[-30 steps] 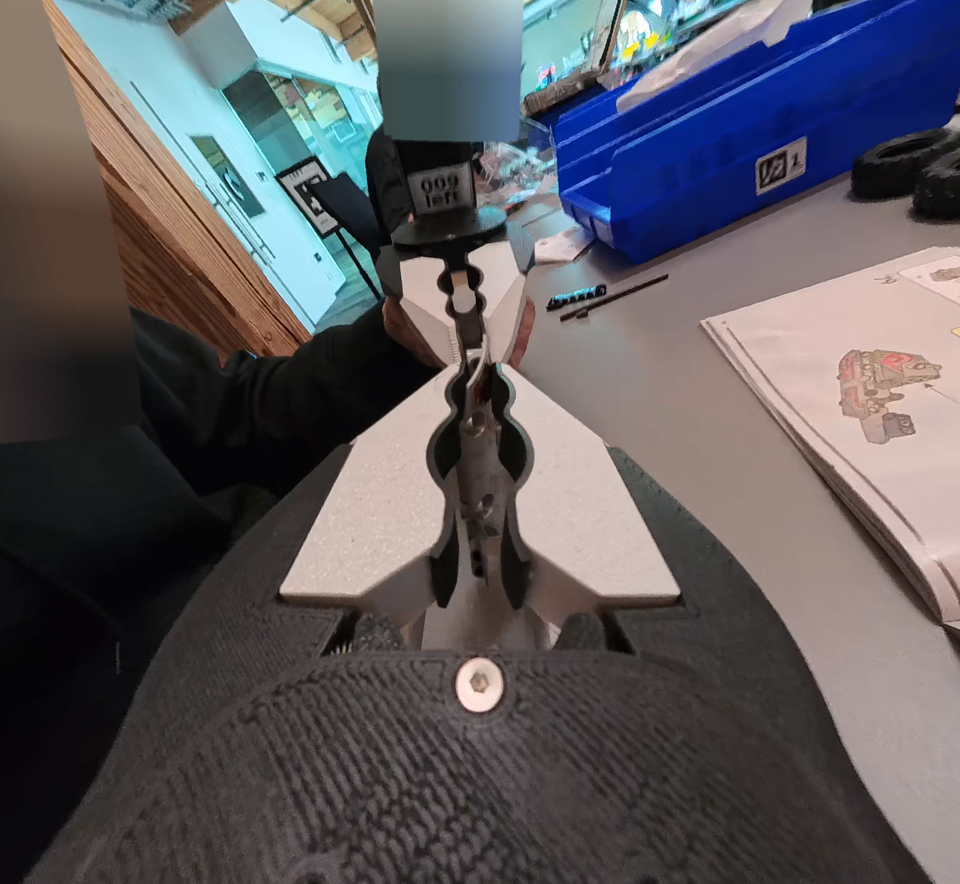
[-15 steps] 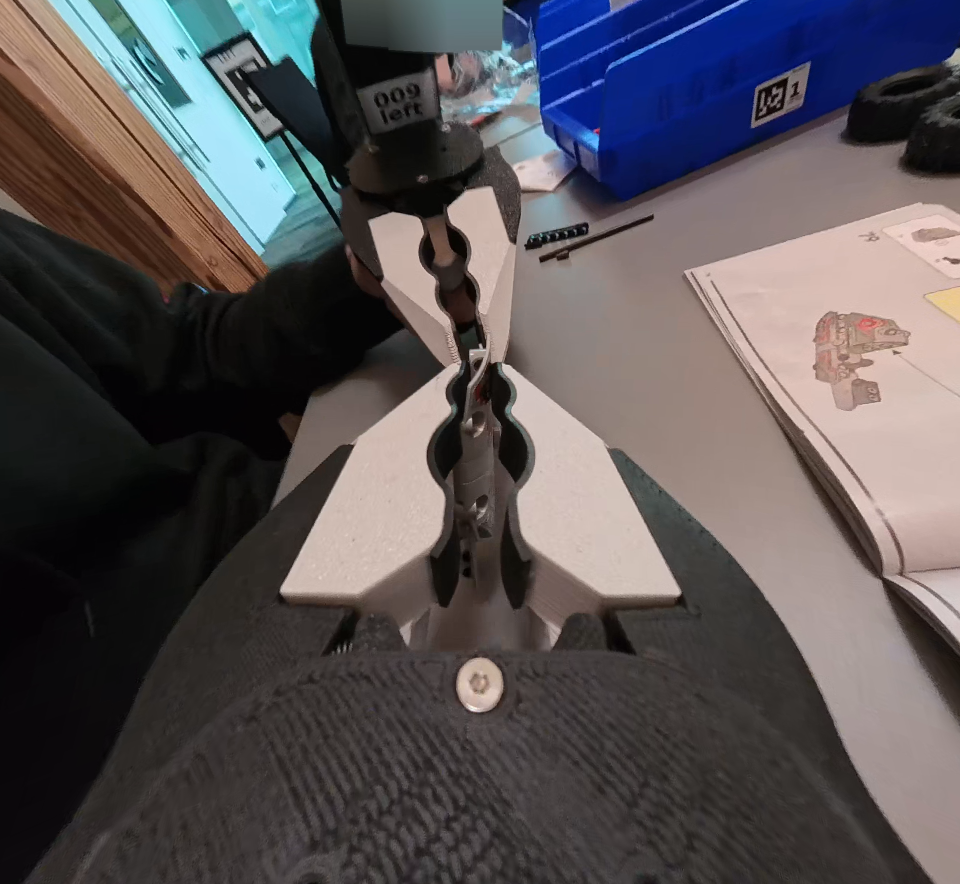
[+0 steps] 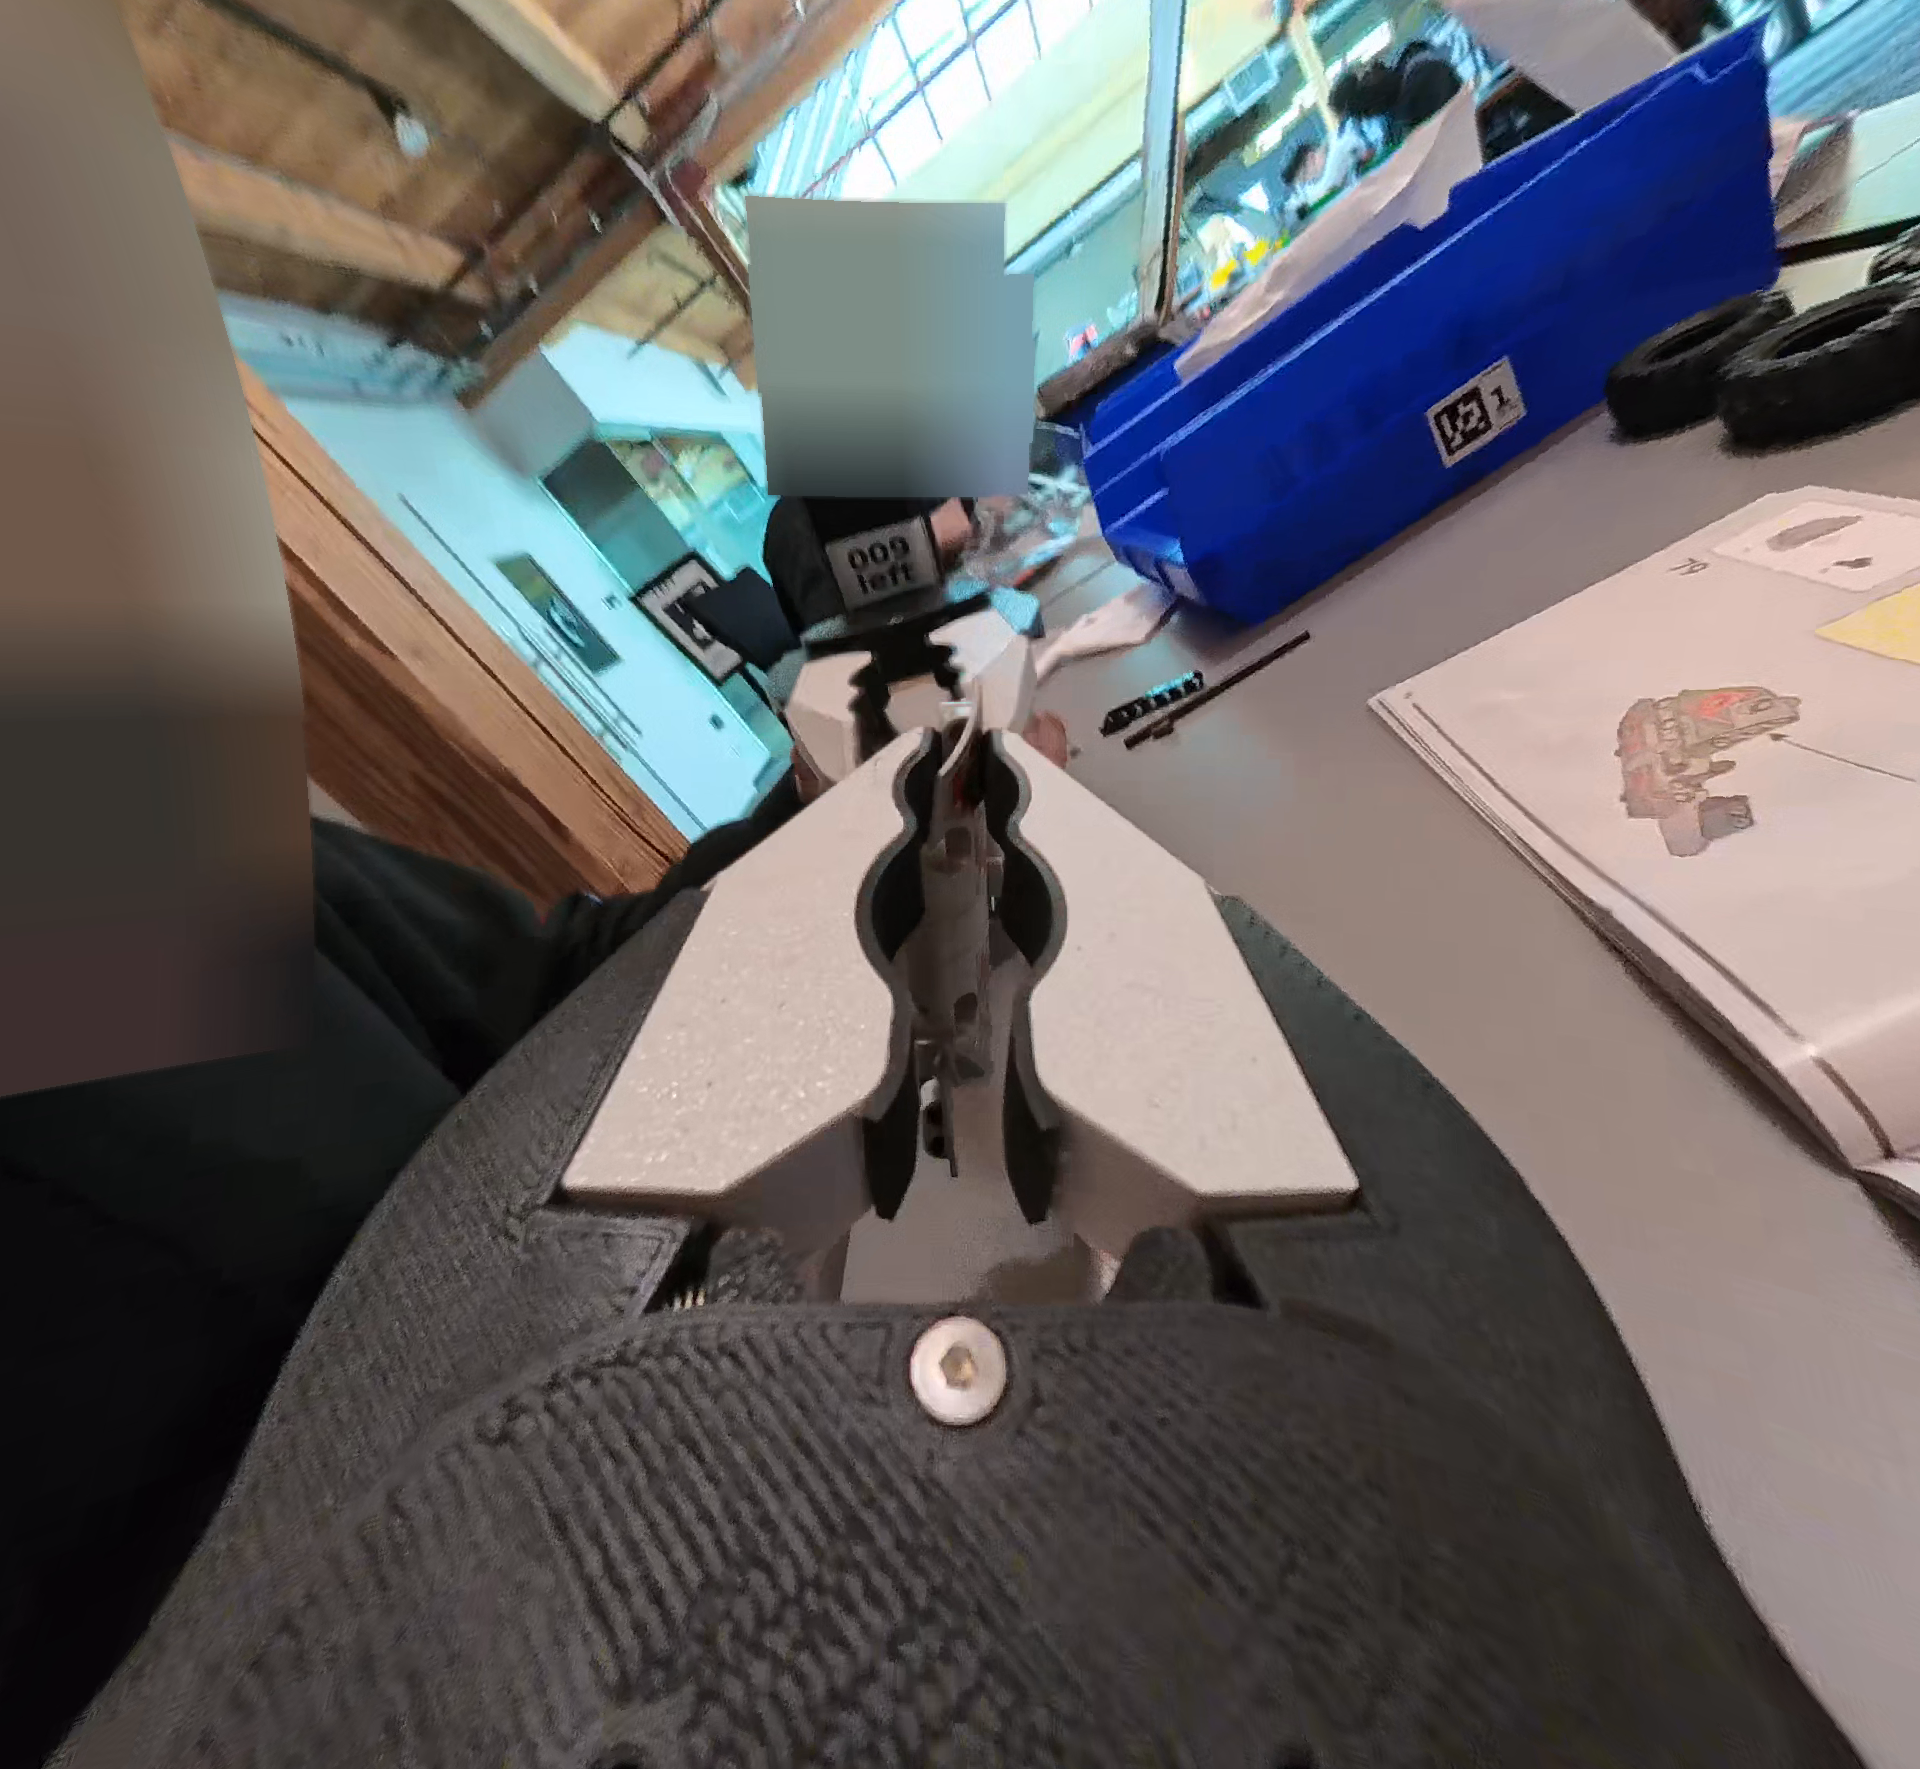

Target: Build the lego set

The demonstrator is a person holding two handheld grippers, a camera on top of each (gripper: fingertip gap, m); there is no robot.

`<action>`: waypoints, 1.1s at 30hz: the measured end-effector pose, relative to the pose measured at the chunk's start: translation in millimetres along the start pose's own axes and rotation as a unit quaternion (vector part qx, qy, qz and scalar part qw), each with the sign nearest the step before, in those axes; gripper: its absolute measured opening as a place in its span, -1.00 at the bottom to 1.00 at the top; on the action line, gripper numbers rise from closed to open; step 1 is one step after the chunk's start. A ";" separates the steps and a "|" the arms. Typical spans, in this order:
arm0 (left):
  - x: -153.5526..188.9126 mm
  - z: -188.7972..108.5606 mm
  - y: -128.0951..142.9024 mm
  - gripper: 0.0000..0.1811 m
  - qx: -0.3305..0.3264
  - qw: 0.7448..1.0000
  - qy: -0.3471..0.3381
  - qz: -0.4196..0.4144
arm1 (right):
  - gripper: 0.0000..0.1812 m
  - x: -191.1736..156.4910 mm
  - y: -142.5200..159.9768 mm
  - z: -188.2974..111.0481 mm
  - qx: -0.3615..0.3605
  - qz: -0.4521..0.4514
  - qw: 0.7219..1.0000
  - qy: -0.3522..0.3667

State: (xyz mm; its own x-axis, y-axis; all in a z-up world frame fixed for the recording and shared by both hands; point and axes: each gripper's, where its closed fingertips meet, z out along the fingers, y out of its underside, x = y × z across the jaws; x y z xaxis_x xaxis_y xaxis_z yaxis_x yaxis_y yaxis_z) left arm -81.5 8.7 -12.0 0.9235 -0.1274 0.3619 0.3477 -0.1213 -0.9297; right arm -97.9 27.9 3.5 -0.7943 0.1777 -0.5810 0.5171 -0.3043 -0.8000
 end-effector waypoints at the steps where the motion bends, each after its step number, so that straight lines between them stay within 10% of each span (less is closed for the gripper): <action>1: 0.3 2.7 2.3 -0.73 -0.005 1.000 0.001 -0.003 | -0.93 -2.1 -3.0 -0.7 0.011 0.008 1.000 -0.009; 16: -16.8 -2.8 -13.4 -0.89 0.062 0.993 -0.025 -0.097 | -0.64 3.8 16.0 6.1 -0.039 0.018 0.999 0.004; 33: -8.9 4.9 -30.6 -0.89 0.094 0.987 -0.026 -0.130 | -0.84 -9.0 21.6 12.0 -0.046 0.067 0.996 -0.041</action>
State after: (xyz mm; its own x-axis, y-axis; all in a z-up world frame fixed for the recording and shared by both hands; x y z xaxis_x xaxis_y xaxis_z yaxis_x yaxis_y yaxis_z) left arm -99.5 18.5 12.9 0.8046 -0.0649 0.5903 0.5932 0.0419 -0.8039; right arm -83.5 8.5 -6.7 -0.7370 0.0638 -0.6729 0.6446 -0.2331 -0.7281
